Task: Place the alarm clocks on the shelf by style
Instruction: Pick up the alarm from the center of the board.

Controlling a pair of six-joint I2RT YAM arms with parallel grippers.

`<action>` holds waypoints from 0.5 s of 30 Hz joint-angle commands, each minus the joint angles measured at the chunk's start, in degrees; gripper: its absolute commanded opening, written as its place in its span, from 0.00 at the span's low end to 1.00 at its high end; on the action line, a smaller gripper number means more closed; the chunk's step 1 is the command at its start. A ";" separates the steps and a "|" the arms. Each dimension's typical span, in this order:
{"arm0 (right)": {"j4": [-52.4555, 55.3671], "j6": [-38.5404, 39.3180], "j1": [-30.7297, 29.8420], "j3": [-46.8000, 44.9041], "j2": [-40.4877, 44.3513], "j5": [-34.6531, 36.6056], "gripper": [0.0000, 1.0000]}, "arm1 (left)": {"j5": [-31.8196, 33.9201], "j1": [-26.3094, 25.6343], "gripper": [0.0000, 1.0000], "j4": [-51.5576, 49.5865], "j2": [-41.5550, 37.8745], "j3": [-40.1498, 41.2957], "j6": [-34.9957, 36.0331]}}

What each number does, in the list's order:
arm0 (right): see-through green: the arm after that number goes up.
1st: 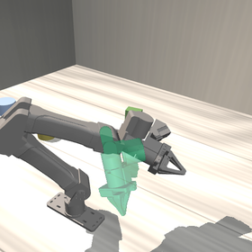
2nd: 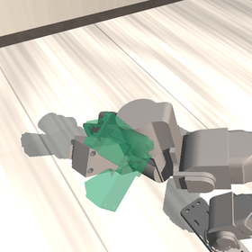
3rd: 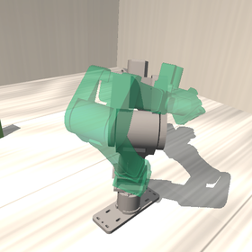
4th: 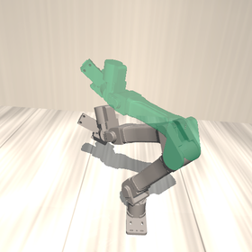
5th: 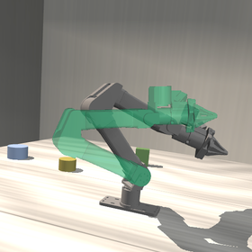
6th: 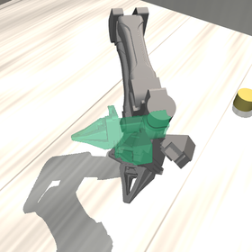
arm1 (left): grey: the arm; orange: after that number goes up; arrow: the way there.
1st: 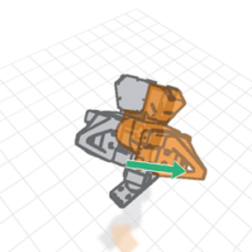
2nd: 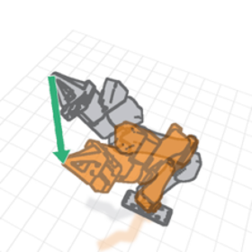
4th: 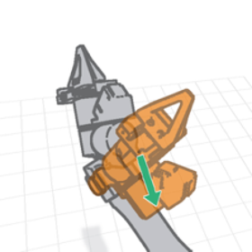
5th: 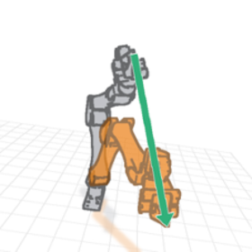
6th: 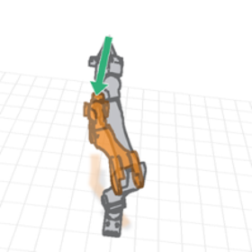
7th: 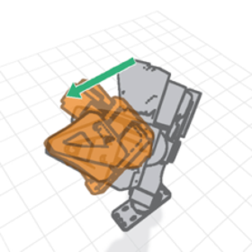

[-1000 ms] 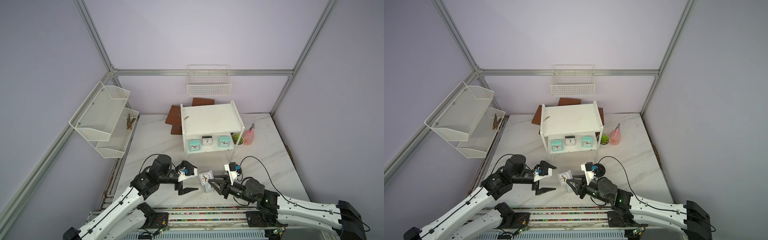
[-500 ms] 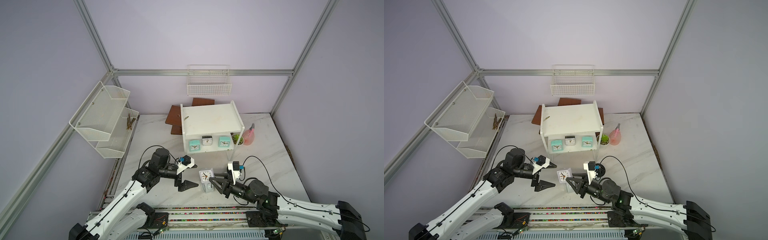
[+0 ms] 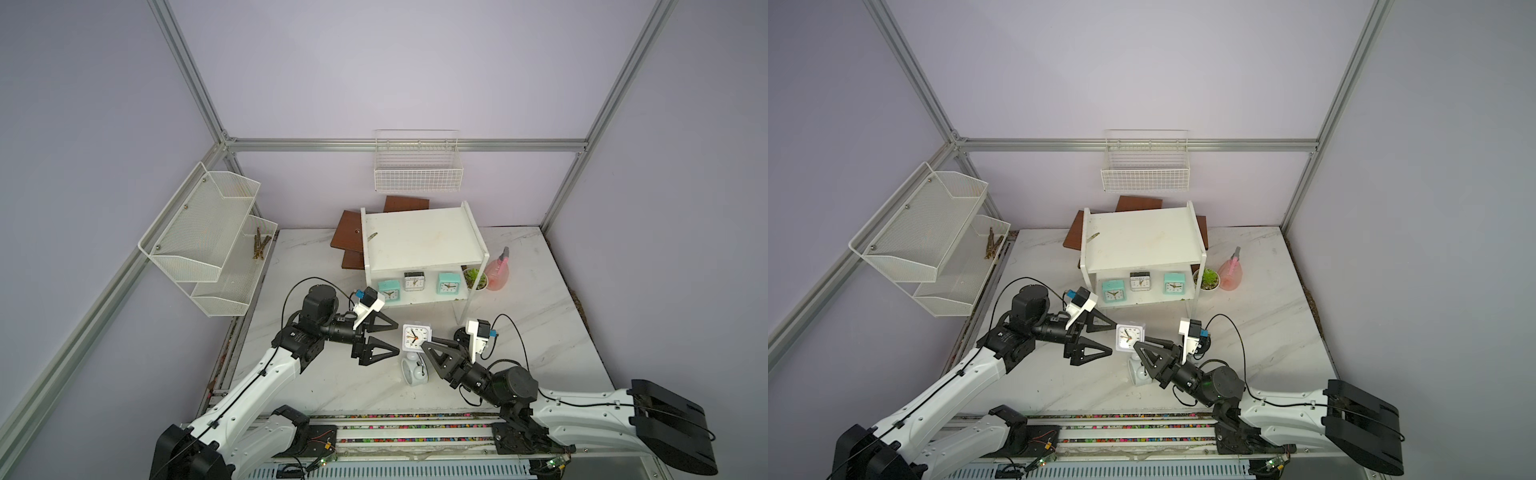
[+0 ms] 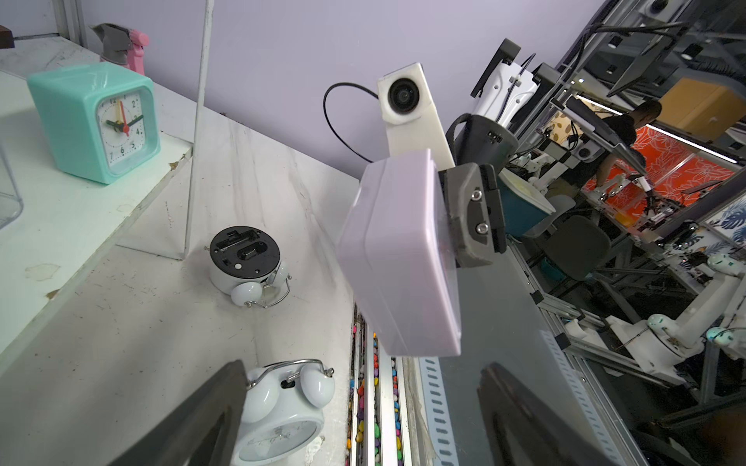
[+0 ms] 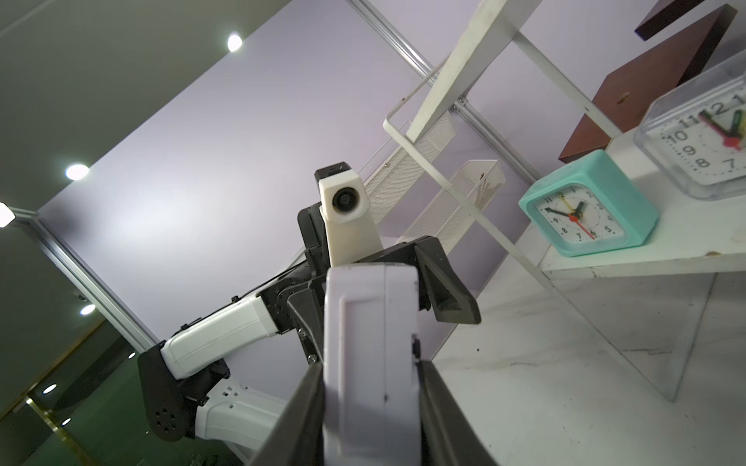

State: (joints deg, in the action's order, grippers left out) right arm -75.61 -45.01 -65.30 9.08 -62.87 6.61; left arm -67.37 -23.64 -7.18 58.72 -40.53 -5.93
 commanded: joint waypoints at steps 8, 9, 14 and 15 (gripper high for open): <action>-18.96 -2.28 -0.84 4.38 -11.46 3.45 0.29 | -6.08 0.44 0.78 5.74 1.68 -2.37 -5.93; -18.96 -2.29 -0.89 4.88 -12.04 3.35 0.29 | -6.10 0.44 0.76 5.84 1.59 -2.31 -5.93; -18.95 -2.84 -0.98 6.61 -15.18 2.84 0.29 | -6.76 0.44 0.68 6.78 1.49 -2.23 -7.82; -18.96 -2.92 -0.97 6.81 -15.71 2.72 0.29 | -6.96 0.44 0.67 6.90 1.49 -2.25 -7.86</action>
State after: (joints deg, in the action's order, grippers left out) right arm -90.76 -47.53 -65.93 14.63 -77.60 9.37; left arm -72.14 -23.62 -2.79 60.60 -40.73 -12.43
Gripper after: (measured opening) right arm 0.354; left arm 0.675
